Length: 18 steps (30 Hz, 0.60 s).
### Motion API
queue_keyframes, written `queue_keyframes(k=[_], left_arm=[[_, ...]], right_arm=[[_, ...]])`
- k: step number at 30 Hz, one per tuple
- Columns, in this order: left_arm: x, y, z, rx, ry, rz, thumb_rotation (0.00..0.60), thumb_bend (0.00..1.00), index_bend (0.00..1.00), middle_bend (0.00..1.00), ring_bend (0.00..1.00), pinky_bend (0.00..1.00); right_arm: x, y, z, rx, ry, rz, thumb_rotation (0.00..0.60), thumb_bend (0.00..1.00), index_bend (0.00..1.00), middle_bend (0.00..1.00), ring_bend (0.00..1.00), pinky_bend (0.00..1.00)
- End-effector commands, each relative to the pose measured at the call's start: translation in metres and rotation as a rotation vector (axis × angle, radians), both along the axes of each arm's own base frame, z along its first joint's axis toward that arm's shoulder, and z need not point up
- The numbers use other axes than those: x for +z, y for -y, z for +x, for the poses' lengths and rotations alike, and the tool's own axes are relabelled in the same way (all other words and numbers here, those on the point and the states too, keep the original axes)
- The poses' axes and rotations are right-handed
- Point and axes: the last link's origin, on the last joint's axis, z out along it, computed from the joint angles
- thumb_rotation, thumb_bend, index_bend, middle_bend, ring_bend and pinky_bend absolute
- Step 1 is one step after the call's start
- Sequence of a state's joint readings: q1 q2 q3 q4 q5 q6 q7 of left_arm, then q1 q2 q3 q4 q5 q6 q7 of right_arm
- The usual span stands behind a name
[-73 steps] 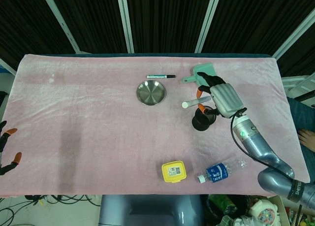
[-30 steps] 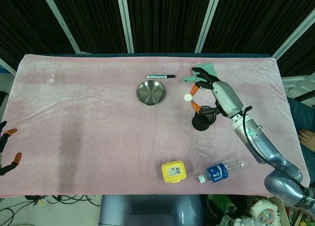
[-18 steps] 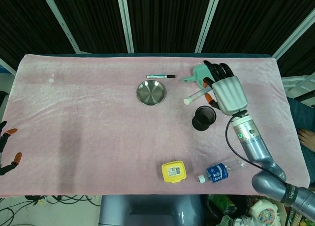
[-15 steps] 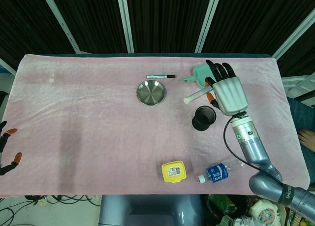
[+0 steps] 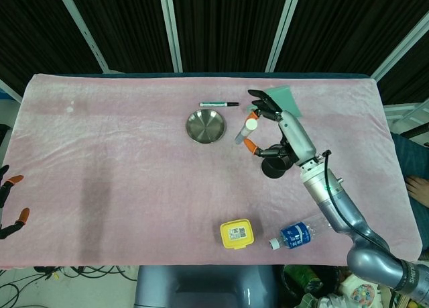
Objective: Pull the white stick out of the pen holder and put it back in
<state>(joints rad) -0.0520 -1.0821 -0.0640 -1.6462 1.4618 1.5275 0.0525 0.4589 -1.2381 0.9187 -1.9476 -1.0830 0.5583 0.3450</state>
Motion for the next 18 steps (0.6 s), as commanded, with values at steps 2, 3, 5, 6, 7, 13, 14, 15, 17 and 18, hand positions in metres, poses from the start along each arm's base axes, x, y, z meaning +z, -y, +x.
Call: queue_keyframes(k=[2, 3, 5, 6, 7, 13, 14, 15, 17, 18], left_arm=[[0.000, 0.001, 0.000, -0.001, 0.001, 0.001, 0.600, 0.34, 0.19, 0.02, 0.01, 0.00], [0.001, 0.001, 0.000, -0.001, 0.003, 0.002, 0.600, 0.34, 0.19, 0.02, 0.01, 0.00], [0.001, 0.001, 0.000, -0.002, 0.003, 0.002, 0.600, 0.34, 0.19, 0.02, 0.01, 0.00], [0.001, 0.001, 0.000, -0.002, 0.002, 0.002, 0.600, 0.34, 0.19, 0.02, 0.01, 0.00], [0.001, 0.001, 0.000, -0.002, 0.002, 0.001, 0.600, 0.34, 0.19, 0.02, 0.01, 0.00], [0.000, 0.000, 0.000, -0.001, 0.000, 0.000, 0.600, 0.34, 0.19, 0.02, 0.01, 0.00], [0.000, 0.000, 0.000, -0.001, 0.001, 0.001, 0.600, 0.34, 0.19, 0.02, 0.01, 0.00], [0.000, 0.000, 0.000, -0.001, 0.000, 0.001, 0.600, 0.34, 0.19, 0.02, 0.01, 0.00], [0.000, 0.000, 0.000, 0.000, 0.000, 0.002, 0.600, 0.34, 0.19, 0.02, 0.01, 0.00], [0.000, 0.000, 0.000, 0.001, 0.000, 0.002, 0.600, 0.34, 0.19, 0.02, 0.01, 0.00]], right_arm=[[0.045, -0.022, 0.030, 0.047, 0.522, 0.263, 0.600, 0.34, 0.68, 0.09, 0.16, 0.16], [0.050, -0.023, 0.028, 0.049, 0.568, 0.265, 0.600, 0.34, 0.68, 0.09, 0.16, 0.16], [0.055, -0.024, 0.024, 0.054, 0.614, 0.263, 0.600, 0.34, 0.68, 0.09, 0.16, 0.16], [0.056, -0.024, 0.021, 0.056, 0.617, 0.259, 0.600, 0.34, 0.68, 0.09, 0.16, 0.16], [0.054, -0.023, 0.018, 0.054, 0.600, 0.254, 0.600, 0.34, 0.68, 0.09, 0.16, 0.16], [0.024, -0.015, -0.010, 0.053, 0.221, 0.153, 0.600, 0.34, 0.68, 0.09, 0.17, 0.16], [0.018, -0.012, -0.018, 0.061, 0.110, 0.112, 0.600, 0.34, 0.68, 0.09, 0.17, 0.16], [0.012, -0.009, -0.024, 0.070, 0.026, 0.077, 0.600, 0.34, 0.68, 0.09, 0.17, 0.16], [0.000, -0.005, -0.034, 0.092, -0.145, 0.014, 0.600, 0.34, 0.68, 0.09, 0.17, 0.16], [-0.005, -0.003, -0.038, 0.102, -0.211, -0.012, 0.600, 0.34, 0.68, 0.09, 0.17, 0.16]])
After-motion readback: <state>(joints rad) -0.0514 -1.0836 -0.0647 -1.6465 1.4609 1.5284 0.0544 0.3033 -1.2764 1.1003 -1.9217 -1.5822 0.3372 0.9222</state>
